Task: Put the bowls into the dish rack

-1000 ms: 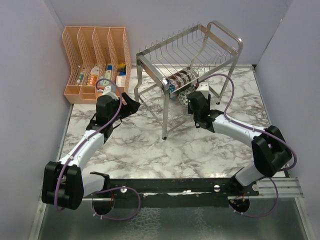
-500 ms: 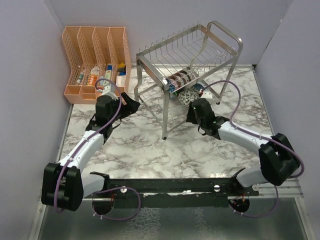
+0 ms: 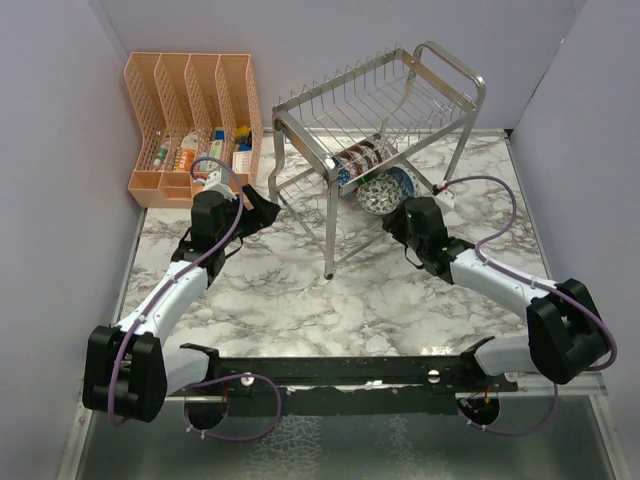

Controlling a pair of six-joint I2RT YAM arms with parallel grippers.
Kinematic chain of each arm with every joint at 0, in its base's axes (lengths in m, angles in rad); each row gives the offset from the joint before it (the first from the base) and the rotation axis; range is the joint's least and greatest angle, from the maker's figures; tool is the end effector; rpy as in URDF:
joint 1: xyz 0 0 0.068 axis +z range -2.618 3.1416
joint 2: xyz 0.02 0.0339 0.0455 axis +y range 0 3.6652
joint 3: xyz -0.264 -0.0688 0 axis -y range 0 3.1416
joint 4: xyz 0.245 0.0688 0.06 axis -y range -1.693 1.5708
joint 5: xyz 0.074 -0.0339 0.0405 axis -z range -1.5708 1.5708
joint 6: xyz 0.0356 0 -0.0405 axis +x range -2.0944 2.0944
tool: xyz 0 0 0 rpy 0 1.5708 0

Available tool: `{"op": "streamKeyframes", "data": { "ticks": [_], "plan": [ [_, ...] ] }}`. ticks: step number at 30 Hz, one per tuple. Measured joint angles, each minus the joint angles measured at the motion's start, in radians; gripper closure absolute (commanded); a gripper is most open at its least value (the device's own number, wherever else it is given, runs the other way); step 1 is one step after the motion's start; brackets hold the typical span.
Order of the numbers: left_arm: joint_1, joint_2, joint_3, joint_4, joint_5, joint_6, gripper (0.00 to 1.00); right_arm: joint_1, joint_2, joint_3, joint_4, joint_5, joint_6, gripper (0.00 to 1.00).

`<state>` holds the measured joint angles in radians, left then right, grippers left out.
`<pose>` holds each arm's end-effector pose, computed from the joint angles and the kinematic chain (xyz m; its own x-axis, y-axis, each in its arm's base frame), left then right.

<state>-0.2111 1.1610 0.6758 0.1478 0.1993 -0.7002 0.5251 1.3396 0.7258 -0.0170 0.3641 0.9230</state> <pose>0.2550 -0.0618 0.2584 -0.4976 -0.5393 -0.6794 0.0882 0.7477 -0.6582 0.2495 0.1299 0.2151 -0.4831 0.5813 -0.6548 0.2744 0.8107 0.5172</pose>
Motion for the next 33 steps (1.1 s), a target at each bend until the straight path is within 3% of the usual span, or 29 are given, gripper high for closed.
{"op": "streamKeyframes", "data": {
  "ticks": [11,23,33],
  "plan": [
    [0.0,0.005,0.0,0.0,0.0,0.001,0.24,-0.075,0.121,0.001,0.151,-0.012,0.086,0.59],
    [0.0,0.027,0.0,0.0,0.0,0.003,0.24,-0.082,0.159,0.001,0.224,0.013,0.055,0.62],
    [0.0,0.035,0.0,0.001,0.0,0.004,0.24,-0.082,0.094,-0.001,0.234,0.012,0.056,0.63]
  ]
}}
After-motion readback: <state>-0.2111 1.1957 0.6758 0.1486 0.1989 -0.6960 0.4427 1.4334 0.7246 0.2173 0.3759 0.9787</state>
